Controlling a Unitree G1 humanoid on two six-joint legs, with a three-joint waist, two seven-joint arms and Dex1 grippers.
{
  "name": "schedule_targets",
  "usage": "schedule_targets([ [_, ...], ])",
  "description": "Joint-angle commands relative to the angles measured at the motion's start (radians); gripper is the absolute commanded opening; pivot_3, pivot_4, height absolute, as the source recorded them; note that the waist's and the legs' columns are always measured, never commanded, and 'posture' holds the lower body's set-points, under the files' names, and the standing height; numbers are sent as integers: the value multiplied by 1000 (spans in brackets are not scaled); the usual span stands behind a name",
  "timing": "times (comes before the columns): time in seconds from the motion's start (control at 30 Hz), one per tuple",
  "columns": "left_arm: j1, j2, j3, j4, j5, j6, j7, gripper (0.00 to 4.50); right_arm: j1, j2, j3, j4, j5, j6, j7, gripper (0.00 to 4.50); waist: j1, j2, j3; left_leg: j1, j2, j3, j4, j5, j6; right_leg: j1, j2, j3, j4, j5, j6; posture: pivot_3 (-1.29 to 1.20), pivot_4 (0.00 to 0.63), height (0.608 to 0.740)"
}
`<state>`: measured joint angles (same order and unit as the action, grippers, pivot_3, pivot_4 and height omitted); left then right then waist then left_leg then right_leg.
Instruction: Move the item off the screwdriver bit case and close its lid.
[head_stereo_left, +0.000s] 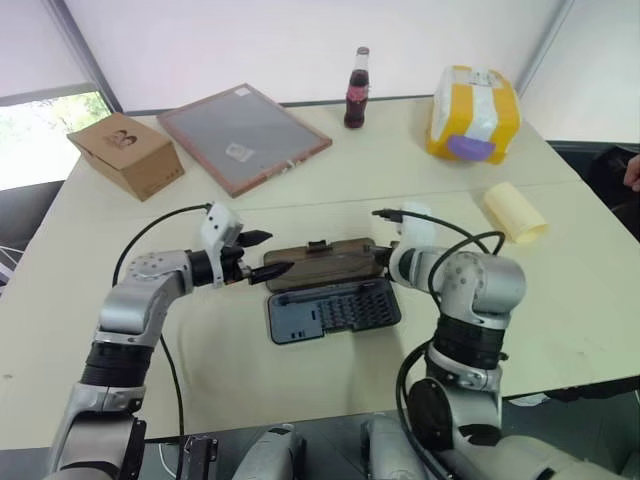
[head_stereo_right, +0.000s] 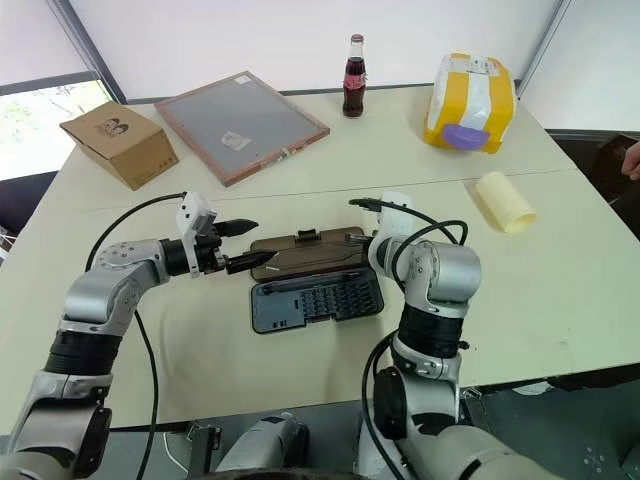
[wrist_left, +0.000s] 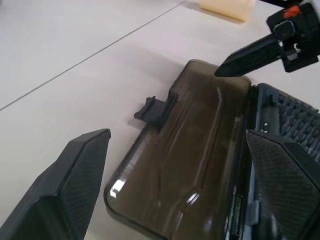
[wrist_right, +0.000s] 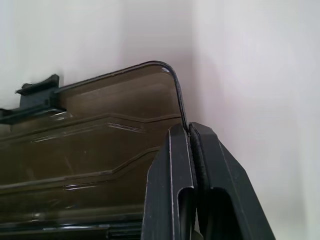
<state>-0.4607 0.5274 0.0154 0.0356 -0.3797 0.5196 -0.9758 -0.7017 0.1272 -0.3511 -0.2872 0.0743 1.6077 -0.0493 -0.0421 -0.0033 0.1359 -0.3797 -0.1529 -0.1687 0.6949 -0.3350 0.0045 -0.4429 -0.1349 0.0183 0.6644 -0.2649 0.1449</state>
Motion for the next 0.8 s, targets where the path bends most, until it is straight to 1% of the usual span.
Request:
schedule_targets([
  [0.03, -20, 8, -1, -11, -6, -23, -9, 4500, -12, 41, -46, -90, -27, 7, -49, 24, 0, 0, 0, 0, 0, 0, 0, 0, 0, 0, 0, 0, 0, 0, 0, 0, 150, 740],
  [0.2, -14, 7, -7, -8, -4, -28, -12, 4500, 8, 69, -66, -132, -42, 7, -83, 24, -4, 1, 0, 0, 0, 0, -1, 0, 0, -1, 0, 0, 0, 0, 0, 0, 150, 740],
  [0.53, -20, 0, -27, 13, -2, -48, -7, 4500, 101, 43, 39, -150, 53, 7, -18, 24, -5, 1, 0, 1, 1, 1, -2, 0, 0, -1, 0, 1, 0, 0, 0, 0, 150, 740],
  [0.8, -8, 7, -23, 5, -5, -47, 0, 4500, 157, 61, 65, -189, 110, 7, -52, 24, -3, 1, 0, 1, 0, 1, -2, 0, 0, 0, 0, 1, 0, 0, 0, 0, 150, 740],
])
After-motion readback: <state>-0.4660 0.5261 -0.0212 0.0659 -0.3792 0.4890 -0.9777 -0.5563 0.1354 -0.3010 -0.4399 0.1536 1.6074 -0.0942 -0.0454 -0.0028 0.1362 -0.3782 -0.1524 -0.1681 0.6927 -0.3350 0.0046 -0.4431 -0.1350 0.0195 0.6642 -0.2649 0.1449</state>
